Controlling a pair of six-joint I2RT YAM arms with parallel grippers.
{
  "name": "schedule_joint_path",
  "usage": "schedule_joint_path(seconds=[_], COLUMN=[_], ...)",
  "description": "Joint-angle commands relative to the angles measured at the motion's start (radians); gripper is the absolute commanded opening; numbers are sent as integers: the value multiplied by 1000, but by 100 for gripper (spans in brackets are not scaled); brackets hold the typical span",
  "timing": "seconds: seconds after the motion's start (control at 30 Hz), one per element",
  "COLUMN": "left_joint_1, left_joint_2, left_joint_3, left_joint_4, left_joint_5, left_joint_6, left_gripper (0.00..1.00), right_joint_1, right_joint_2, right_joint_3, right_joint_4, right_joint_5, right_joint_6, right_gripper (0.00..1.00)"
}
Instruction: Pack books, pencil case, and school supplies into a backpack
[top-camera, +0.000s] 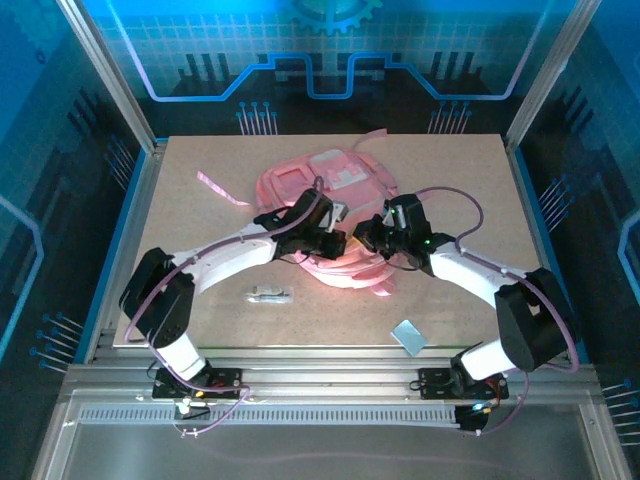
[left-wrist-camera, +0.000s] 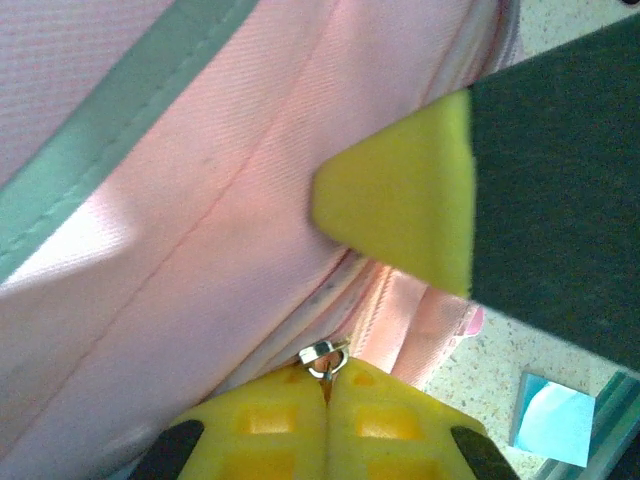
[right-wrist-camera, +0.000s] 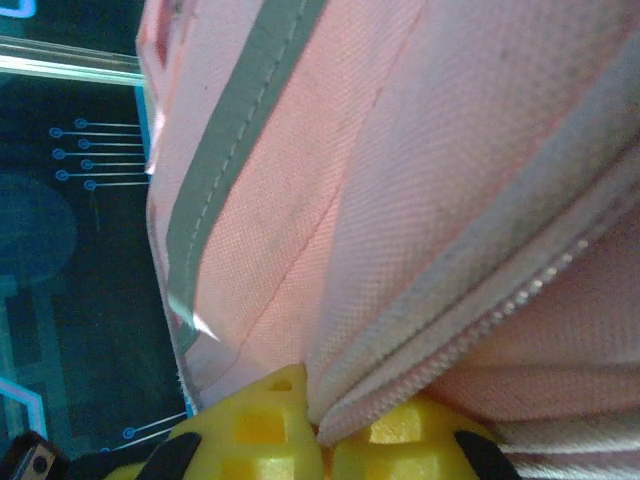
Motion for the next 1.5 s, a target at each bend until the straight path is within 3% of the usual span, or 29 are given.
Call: schedule_joint_path(seconds=[0.0,0.17,0.33,0.4,0.53,0.7,0.77,0.9,1.0,1.03,1.13,1.2,1.27,1.37,1.47], left_joint_1=[148,203,205,205,232,287,296,297,296,296,286,276,266,251,231], left_joint_2=[-64,-52,-46,-42,-34,21,53,122,149,147,114,71,22,-59,-126], left_joint_3=[-46,-32,-25,-19,-18,22,54,139,185,185,162,136,106,43,-12], left_joint_4=[-161,-199,-221,-251,-257,-203,-171,-151,-179,-182,-184,-187,-184,-146,-86], left_joint_5=[-127,-39,227,275,96,-276,-361,-438,-455,-445,-401,-376,-352,-302,-232], left_joint_6=[42,79,140,166,145,109,104,105,79,70,35,16,-4,-47,-93], left_gripper=[0,0,0,0,0,0,0,6,16,25,58,72,81,98,99], right_joint_1=[-65,-72,-81,-88,-97,-96,-93,-84,-76,-76,-76,-76,-76,-77,-74], right_joint_2=[11,49,81,90,95,112,128,167,182,186,182,152,115,58,-7], right_joint_3=[37,55,117,140,172,213,224,261,294,308,346,356,366,377,344], right_joint_4=[-61,-68,-92,-110,-131,-159,-148,-135,-158,-172,-234,-293,-385,-564,-711], right_joint_5=[127,114,128,132,100,53,22,-44,-72,-84,-109,-107,-86,-24,52], right_joint_6=[-112,-137,-172,-189,-213,-261,-268,-272,-291,-297,-324,-344,-377,-432,-458], right_gripper=[0,0,0,0,0,0,0,0,0,0,27,54,69,78,84])
